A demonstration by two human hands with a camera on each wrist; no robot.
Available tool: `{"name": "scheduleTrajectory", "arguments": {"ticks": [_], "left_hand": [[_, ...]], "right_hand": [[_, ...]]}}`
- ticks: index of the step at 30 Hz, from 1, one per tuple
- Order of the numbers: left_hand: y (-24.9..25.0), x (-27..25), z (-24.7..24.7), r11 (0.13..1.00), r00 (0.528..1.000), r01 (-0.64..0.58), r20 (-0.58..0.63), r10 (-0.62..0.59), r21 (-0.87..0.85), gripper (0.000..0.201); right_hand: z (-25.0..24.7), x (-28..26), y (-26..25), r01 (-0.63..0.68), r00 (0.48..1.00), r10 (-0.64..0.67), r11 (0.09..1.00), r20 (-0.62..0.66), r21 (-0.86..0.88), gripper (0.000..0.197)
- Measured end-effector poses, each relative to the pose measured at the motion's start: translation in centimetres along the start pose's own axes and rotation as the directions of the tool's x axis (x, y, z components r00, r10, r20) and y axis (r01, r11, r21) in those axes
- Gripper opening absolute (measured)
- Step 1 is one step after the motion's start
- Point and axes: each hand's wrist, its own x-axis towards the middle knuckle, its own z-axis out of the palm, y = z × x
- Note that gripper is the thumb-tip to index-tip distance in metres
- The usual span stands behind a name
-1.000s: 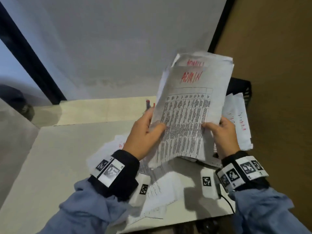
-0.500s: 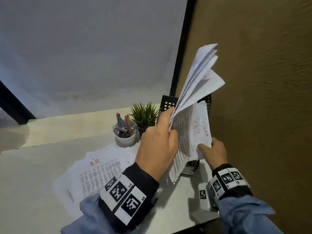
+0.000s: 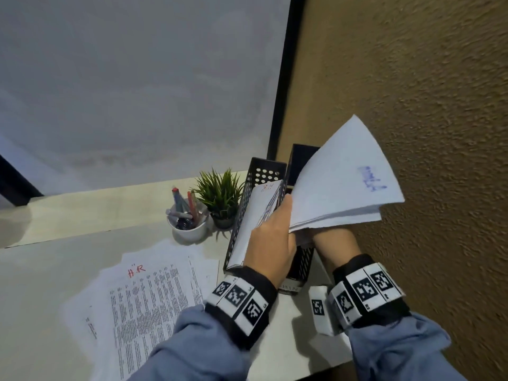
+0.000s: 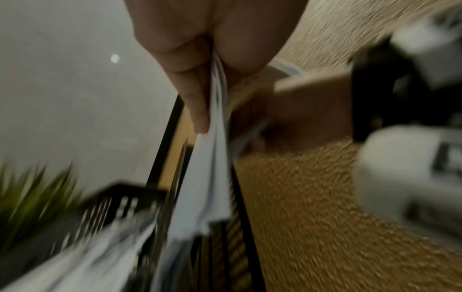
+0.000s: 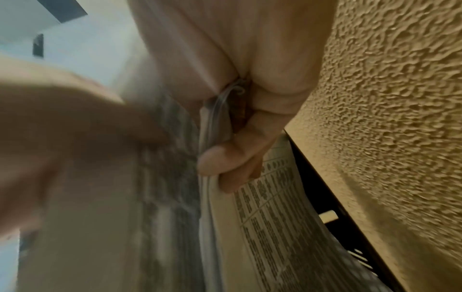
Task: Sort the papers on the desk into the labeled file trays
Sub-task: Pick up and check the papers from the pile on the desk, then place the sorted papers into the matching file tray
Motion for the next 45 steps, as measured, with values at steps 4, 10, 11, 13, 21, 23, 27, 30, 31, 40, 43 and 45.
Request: {"name": "scheduleTrajectory", "arguments": {"ticks": [4, 10, 11, 13, 21, 23, 27, 30, 31, 40, 43, 45], "left_hand": [[-2.1, 0.4, 2.9, 0.98, 0.997, 0.077, 0.004, -0.077, -0.182, 0.07], [-3.5, 0.5, 5.1, 0.969, 0.923, 0.233, 0.332, -0.193, -0.084, 0.045], [-3.6, 0.5, 5.4, 0.975, 0.904, 0.222, 0.371, -0.212, 0.016, 0.037], [-3.7, 0.5, 5.7, 0.962, 0.88, 0.181, 0.405, -0.25, 0.203, 0.026], [-4.2, 0.9, 5.5, 0.957, 0.853, 0.206, 0.441, -0.279, 0.206, 0.02], [-4.7, 0.7, 4.4, 0.964, 0.84, 0.19, 0.478, -0.258, 0.188, 0.022], [-6.4, -0.9, 0.3, 0.973, 0.819, 0.218, 0.527, -0.225, 0.076, 0.029], [-9.4, -3.5, -3.5, 0.918, 0.836, 0.391, 0.443, -0.325, -0.065, 0.033], [-10.9, -4.7, -4.6, 0.882, 0.828, 0.464, 0.398, -0.396, -0.087, 0.028], [-25.4, -16.8, -10.4, 0.339, 0.341, 0.903, 0.04, -0.939, 0.263, 0.033], [-26.9, -18.7, -10.9, 0.244, 0.251, 0.949, -0.009, -0.968, 0.199, 0.053], [-27.2, -19.3, -10.9, 0.236, 0.239, 0.962, -0.009, -0.971, 0.137, 0.06]], "right_hand": [[-0.8, -0.6, -2.3, 0.271, 0.96, -0.265, 0.96, -0.095, 0.064, 0.013], [0.3, 0.8, -0.6, 0.265, 0.939, -0.282, 0.958, -0.198, -0.11, 0.009], [0.7, 0.9, -0.3, 0.233, 0.95, -0.254, 0.964, -0.184, -0.126, 0.009], [1.1, 1.1, -0.1, 0.204, 0.958, -0.225, 0.97, -0.178, -0.129, 0.013], [1.8, 0.5, -1.6, 0.187, 0.944, -0.246, 0.948, -0.22, -0.256, 0.01], [2.5, 0.5, -1.2, 0.155, 0.959, -0.208, 0.953, -0.192, -0.259, 0.013], [2.7, 0.2, -1.2, 0.172, 0.94, -0.234, 0.953, -0.25, -0.248, 0.017], [3.0, -1.4, -2.1, 0.288, 0.861, -0.345, 0.936, -0.373, -0.202, 0.016], [3.4, -2.3, -2.5, 0.347, 0.823, -0.393, 0.92, -0.411, -0.183, 0.016], [18.9, -3.7, 0.4, 0.334, 0.931, -0.301, 0.931, 0.208, -0.146, 0.011], [23.7, -3.3, 3.2, 0.186, 0.919, -0.079, 0.951, 0.387, -0.246, 0.027], [25.6, -3.5, 4.1, 0.157, 0.921, -0.035, 0.945, 0.388, -0.287, 0.017]]}}
